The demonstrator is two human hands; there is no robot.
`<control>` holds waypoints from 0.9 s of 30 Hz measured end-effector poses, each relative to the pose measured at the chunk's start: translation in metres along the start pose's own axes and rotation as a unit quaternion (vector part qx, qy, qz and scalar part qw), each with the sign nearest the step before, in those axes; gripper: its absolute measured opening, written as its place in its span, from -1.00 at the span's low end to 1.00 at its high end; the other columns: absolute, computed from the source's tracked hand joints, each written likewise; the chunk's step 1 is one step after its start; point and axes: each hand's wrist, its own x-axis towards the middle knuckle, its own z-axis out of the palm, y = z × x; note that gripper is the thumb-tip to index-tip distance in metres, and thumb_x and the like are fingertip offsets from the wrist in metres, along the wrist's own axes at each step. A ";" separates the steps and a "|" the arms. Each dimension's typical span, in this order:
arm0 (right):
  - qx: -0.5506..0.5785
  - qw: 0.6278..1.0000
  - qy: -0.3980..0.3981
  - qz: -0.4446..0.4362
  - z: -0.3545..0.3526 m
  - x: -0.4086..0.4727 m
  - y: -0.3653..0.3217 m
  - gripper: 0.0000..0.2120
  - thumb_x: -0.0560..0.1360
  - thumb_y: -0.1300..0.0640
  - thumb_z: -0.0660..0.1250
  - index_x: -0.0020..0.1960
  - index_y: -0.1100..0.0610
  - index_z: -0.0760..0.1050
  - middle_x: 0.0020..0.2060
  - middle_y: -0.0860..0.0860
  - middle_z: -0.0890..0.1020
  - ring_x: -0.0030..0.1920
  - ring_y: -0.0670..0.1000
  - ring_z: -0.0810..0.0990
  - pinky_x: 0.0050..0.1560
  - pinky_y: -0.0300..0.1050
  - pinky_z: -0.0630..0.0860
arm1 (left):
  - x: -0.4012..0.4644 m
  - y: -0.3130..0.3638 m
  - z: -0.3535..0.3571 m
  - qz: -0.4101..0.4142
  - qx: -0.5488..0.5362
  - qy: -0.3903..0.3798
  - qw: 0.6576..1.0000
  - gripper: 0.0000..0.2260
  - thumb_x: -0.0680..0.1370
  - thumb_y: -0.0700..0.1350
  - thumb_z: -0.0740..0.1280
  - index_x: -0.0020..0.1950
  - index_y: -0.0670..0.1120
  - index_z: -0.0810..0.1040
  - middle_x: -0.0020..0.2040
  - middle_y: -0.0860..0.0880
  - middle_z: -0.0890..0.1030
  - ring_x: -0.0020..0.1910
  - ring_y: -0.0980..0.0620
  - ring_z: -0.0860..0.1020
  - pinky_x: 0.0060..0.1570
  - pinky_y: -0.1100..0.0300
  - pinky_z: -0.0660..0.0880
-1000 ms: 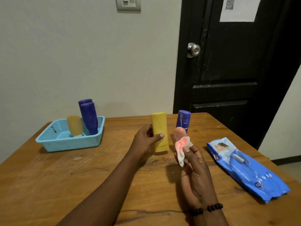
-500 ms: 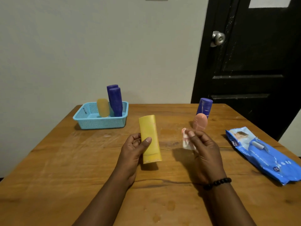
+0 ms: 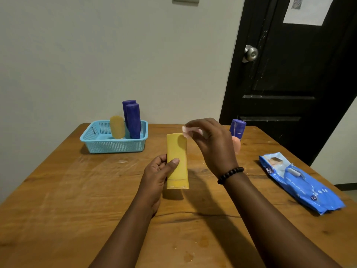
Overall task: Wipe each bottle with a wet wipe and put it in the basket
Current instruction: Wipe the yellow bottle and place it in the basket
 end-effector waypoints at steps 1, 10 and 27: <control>-0.023 1.000 -0.005 -0.012 0.004 0.003 -0.001 -0.77 0.51 0.25 0.39 0.15 0.11 0.58 0.06 0.02 0.62 0.03 -0.07 0.57 -0.02 -0.33 0.49 | 0.000 0.000 0.000 0.000 0.002 -0.001 1.000 -0.61 0.48 -0.05 0.46 0.28 -0.11 0.55 0.04 -0.11 0.71 -0.01 -0.05 0.66 -0.04 -0.01 0.58; -0.050 0.998 -0.009 -0.025 0.019 -0.002 -0.002 -0.83 0.48 0.35 0.39 0.04 0.18 0.63 0.00 0.05 0.61 -0.06 -0.13 0.53 -0.13 -0.50 0.42 | 0.002 0.000 0.000 0.012 0.024 0.018 0.999 -0.55 0.41 0.12 0.47 0.26 0.03 0.57 0.09 -0.02 0.71 0.11 -0.09 0.65 0.18 -0.21 0.55; 0.080 0.992 -0.069 0.071 0.017 -0.063 -0.012 -0.74 0.45 0.40 0.39 0.00 0.09 0.66 -0.06 -0.10 0.64 -0.01 -0.21 0.58 -0.04 -0.43 0.51 | -0.003 0.006 0.001 0.030 -0.022 0.092 0.995 -0.70 0.55 -0.08 0.40 0.27 -0.12 0.57 0.01 -0.07 0.73 -0.06 0.02 0.69 -0.14 0.12 0.63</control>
